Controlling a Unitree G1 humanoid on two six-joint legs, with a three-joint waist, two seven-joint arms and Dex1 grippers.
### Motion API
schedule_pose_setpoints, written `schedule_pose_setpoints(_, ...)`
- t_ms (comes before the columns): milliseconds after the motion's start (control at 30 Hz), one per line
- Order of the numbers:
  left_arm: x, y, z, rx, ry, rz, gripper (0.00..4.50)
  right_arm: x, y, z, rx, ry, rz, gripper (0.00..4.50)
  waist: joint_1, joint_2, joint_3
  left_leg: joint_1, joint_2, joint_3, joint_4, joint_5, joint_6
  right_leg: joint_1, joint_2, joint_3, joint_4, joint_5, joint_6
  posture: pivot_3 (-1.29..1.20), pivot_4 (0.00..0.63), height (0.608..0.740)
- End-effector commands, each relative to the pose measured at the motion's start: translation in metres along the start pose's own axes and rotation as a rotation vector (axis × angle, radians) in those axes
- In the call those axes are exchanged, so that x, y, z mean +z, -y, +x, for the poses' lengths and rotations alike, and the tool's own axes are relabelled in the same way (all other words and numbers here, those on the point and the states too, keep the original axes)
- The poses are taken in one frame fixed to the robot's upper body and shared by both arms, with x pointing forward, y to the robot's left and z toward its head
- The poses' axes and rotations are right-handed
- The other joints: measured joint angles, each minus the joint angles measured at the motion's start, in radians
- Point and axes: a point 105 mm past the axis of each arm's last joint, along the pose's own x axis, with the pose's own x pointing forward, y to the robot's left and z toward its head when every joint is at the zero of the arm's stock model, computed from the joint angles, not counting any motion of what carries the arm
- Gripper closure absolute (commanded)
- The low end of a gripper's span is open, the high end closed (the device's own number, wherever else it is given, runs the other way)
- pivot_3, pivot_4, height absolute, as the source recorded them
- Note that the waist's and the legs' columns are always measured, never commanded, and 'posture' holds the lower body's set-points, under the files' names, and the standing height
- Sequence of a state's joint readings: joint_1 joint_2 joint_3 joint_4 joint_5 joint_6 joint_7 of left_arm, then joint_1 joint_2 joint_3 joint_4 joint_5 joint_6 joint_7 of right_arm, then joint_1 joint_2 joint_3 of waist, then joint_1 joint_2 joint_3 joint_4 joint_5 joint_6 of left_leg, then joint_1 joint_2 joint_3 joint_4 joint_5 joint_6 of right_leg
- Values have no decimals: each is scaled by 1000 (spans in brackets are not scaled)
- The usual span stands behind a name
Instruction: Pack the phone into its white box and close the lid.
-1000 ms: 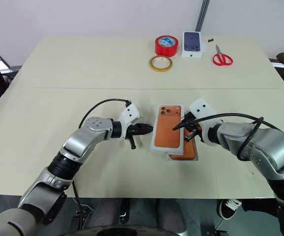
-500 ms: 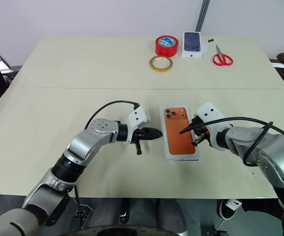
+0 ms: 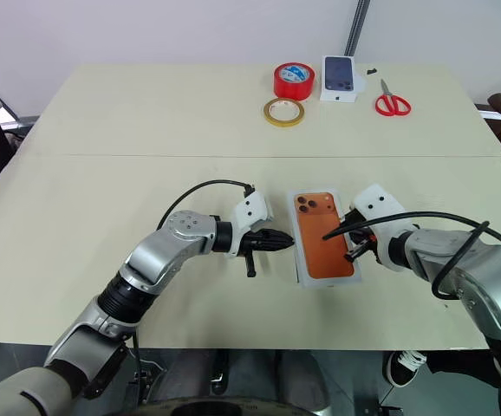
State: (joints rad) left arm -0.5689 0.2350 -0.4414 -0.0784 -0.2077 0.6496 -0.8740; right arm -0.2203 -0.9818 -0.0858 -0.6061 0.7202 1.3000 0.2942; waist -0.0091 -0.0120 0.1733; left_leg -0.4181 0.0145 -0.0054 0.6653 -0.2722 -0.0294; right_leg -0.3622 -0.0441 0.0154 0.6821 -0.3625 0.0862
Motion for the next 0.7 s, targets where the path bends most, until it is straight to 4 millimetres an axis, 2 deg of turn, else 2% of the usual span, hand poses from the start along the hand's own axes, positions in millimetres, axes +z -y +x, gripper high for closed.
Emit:
schedule_pose_setpoints(33, 13, 4, 1, -22, 33, 51, 4196, 9, -11, -4, 38, 50, -31, 4480, 0, 0, 0, 0, 0, 0, 0, 0, 0, 0, 0, 0, 0, 0, 0, 0, 150, 740)
schedule_pose_setpoints(267, 14, -8, -3, 31, 44, 27, 4196, 10, -13, -1, 44, 58, -29, 4480, 0, 0, 0, 0, 0, 0, 0, 0, 0, 0, 0, 0, 0, 0, 0, 0, 150, 740)
schedule_pose_setpoints(700, 18, -13, 1, 53, 65, 12, 4196, 11, -7, 3, 23, 62, -20, 4480, 0, 0, 0, 0, 0, 0, 0, 0, 0, 0, 0, 0, 0, 0, 0, 0, 150, 740)
